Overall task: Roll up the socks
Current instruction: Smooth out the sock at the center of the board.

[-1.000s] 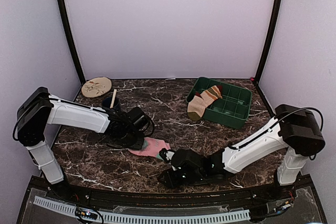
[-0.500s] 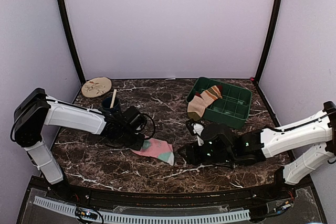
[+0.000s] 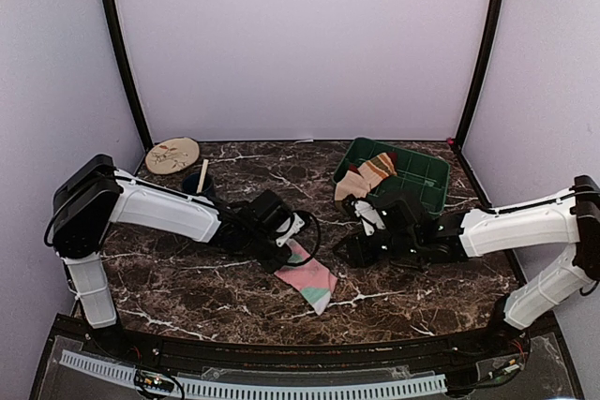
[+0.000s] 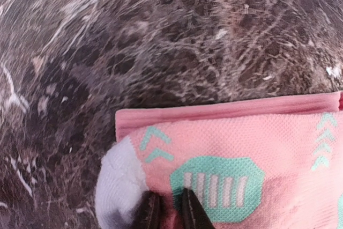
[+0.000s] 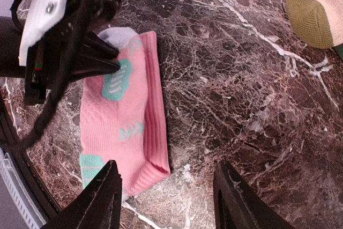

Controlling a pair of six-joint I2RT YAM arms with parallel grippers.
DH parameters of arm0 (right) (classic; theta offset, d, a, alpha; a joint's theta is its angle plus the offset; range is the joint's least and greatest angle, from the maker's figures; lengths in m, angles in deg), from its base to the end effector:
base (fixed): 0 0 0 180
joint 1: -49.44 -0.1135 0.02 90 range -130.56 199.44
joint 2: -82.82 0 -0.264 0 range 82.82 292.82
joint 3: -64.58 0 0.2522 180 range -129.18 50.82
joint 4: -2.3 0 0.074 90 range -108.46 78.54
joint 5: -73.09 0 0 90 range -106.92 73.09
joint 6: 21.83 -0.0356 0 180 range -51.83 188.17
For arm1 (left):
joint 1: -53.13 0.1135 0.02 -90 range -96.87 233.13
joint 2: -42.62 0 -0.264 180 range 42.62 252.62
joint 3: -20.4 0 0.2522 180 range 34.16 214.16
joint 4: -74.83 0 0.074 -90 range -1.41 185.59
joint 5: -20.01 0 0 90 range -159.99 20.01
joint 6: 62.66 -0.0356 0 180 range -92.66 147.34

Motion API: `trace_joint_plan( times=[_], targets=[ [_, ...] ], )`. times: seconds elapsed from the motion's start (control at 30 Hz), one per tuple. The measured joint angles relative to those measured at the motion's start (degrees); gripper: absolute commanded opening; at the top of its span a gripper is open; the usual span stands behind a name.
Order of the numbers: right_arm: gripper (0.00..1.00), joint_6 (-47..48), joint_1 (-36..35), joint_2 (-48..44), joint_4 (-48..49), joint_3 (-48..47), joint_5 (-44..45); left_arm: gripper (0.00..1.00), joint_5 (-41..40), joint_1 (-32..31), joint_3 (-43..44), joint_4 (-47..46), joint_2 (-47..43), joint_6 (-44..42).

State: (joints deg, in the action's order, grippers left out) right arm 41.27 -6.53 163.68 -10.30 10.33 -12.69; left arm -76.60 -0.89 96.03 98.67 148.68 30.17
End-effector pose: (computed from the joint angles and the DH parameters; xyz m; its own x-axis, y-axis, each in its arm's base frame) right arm 0.1636 0.2375 0.1920 -0.6750 -0.1933 -0.7120 -0.5486 0.7769 0.3091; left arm 0.2233 -0.3005 0.1507 -0.5141 0.6246 -0.5879 0.7399 0.6696 0.0645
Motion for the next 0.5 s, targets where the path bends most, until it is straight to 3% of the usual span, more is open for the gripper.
trace_joint_plan(
  times=[0.2,0.5],
  targets=[
    [0.56,4.0,5.5,2.1,3.3,0.1,-13.9,0.15,0.6,-0.8,1.5,-2.2,1.6,-7.9],
    [0.57,4.7,7.8,6.3,9.4,3.6,-31.2,0.11,3.0,-0.7,1.9,-5.6,2.8,-14.3]
  ],
)
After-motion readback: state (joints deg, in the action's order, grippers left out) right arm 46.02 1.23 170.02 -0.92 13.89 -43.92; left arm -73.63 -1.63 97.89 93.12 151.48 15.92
